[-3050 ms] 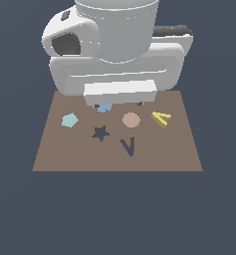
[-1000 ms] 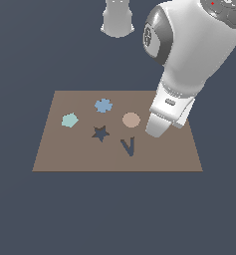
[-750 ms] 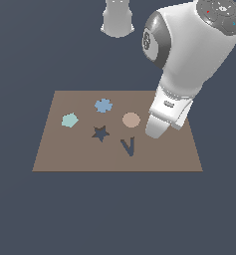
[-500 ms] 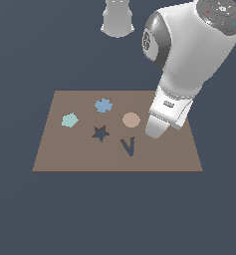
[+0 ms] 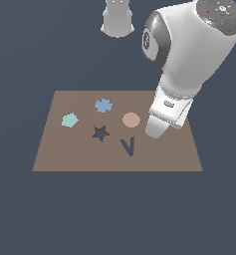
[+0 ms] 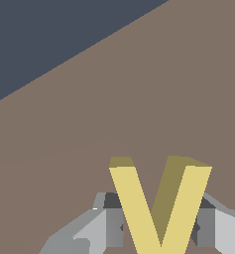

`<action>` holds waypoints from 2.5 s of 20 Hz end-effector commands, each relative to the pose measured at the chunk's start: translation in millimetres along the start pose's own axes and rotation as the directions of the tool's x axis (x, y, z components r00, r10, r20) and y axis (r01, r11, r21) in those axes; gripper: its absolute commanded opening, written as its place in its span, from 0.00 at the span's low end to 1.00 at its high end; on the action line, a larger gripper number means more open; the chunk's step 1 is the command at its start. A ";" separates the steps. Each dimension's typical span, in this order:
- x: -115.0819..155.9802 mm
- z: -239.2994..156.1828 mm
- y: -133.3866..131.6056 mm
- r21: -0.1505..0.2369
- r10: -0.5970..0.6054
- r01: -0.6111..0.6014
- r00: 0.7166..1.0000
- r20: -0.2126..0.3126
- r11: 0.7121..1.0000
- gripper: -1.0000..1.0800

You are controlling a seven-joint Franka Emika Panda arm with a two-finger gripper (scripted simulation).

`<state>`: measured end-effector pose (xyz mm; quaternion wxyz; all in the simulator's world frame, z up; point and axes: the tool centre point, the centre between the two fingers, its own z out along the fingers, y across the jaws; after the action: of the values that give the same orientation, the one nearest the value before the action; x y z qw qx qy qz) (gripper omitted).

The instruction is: Insert a designated object into the corresponding slot on a board.

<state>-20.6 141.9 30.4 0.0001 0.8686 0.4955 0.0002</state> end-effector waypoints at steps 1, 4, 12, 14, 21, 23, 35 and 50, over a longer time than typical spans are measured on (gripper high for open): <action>-1.3 0.0 0.2 0.000 -0.014 0.014 1.000 0.000 1.000 0.00; -3.6 -0.2 0.4 0.000 -0.045 0.045 0.999 0.000 0.999 0.00; -14.3 -0.8 2.5 0.000 -0.185 0.185 0.983 0.000 0.983 0.00; -17.9 -1.0 3.6 0.000 -0.232 0.232 0.973 0.000 0.973 0.00; -32.8 -2.0 10.2 0.000 -0.428 0.428 0.904 0.000 0.904 0.00; -37.5 -2.4 13.2 0.000 -0.491 0.491 0.871 0.000 0.871 0.00; -60.7 -4.4 38.0 0.000 -0.808 0.808 0.589 0.000 0.589 0.00; -72.0 -6.8 79.2 0.000 -0.995 0.995 0.098 0.001 0.098 0.00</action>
<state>7.1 42.0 36.8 0.0004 0.3375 0.9413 0.0000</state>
